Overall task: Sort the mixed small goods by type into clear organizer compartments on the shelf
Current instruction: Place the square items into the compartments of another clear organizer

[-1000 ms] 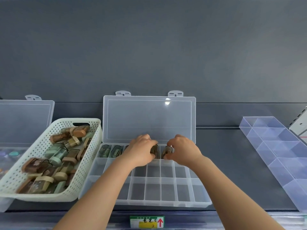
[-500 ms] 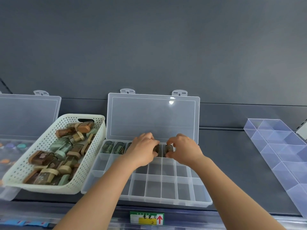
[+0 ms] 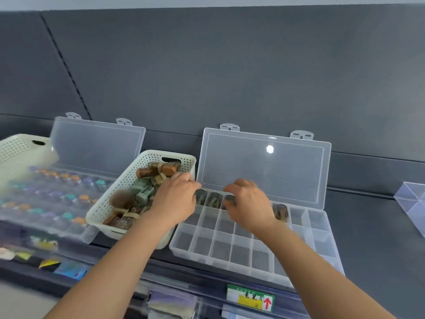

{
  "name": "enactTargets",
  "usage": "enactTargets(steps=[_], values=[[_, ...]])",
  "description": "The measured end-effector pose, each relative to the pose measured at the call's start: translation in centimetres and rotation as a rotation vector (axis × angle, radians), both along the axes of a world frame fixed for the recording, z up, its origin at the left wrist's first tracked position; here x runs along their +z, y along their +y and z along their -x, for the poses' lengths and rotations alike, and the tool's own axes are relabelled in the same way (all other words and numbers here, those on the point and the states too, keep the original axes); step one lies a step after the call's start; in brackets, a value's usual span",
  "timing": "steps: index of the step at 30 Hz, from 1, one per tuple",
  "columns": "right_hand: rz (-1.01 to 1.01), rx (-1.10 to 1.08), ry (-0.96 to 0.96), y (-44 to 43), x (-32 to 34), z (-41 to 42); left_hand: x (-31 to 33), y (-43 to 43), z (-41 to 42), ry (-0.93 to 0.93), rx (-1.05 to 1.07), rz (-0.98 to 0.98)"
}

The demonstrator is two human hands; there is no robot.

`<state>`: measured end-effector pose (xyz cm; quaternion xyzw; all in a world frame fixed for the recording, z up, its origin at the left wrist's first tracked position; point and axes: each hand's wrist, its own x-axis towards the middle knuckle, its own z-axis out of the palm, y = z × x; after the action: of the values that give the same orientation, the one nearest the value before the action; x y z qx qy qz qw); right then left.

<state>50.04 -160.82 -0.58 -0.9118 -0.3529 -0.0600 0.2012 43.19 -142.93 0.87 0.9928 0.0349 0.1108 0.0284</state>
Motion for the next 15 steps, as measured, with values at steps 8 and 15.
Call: enactTargets(steps=[8, 15], values=[[0.108, 0.259, -0.071, 10.2, 0.8, 3.9, -0.1, 10.1, 5.1, 0.295, 0.214, -0.163], [0.454, 0.344, 0.003, 16.0, 0.4, 4.9, -1.3, 13.5, 5.3, 0.272, 0.123, -0.211]])
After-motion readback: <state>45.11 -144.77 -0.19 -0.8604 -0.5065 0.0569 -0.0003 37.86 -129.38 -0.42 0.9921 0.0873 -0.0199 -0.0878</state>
